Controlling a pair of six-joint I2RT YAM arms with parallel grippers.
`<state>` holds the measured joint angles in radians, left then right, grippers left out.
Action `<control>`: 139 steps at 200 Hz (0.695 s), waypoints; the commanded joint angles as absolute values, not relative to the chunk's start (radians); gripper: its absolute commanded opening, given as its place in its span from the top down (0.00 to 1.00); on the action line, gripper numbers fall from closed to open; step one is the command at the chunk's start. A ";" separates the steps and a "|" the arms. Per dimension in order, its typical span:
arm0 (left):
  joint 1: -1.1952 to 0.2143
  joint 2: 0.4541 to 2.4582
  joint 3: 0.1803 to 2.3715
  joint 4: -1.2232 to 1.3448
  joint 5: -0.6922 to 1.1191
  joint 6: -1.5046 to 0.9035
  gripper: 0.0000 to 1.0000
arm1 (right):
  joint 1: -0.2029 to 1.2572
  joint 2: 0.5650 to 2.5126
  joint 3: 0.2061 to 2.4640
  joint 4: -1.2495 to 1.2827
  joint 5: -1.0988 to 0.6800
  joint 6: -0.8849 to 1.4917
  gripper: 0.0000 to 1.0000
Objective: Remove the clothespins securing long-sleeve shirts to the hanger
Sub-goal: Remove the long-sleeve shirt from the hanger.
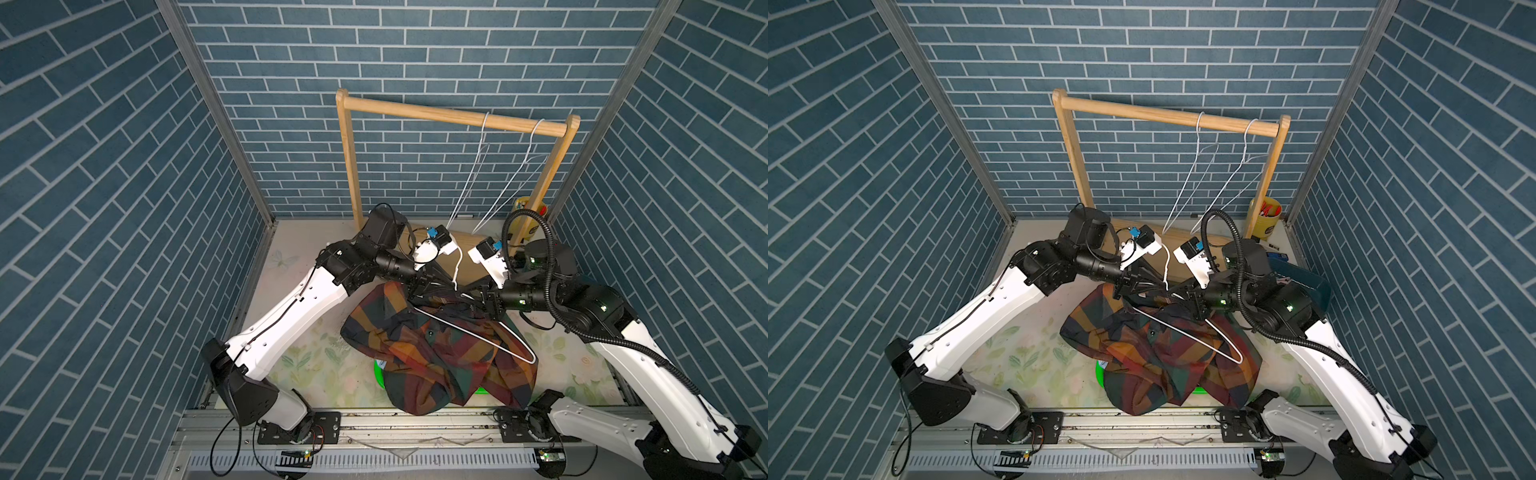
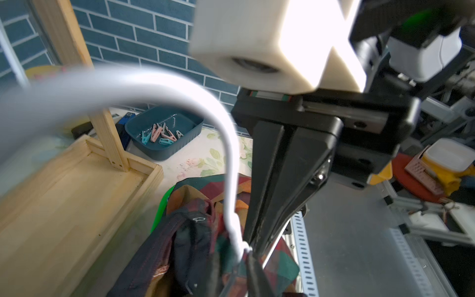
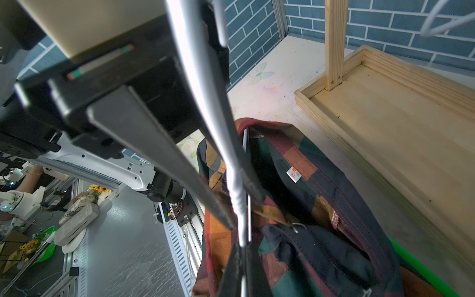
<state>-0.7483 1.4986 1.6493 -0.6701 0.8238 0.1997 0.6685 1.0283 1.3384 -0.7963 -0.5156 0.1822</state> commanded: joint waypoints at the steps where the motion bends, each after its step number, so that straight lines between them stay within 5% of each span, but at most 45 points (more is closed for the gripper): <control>1: -0.739 1.497 1.662 -0.687 0.788 0.195 0.55 | 0.669 0.986 1.326 -0.833 -0.504 0.156 1.00; 46: -0.670 1.424 1.585 -0.576 0.702 0.099 0.34 | 0.669 0.909 1.295 -0.920 -0.422 0.168 1.00; 86: -0.532 1.283 1.472 -0.500 0.585 -0.012 0.28 | 0.668 0.869 1.335 -1.031 -0.276 0.181 1.00; 139: -0.464 1.140 1.274 -0.704 0.457 -0.068 0.26 | 0.668 0.909 1.554 -1.174 -0.127 0.187 1.00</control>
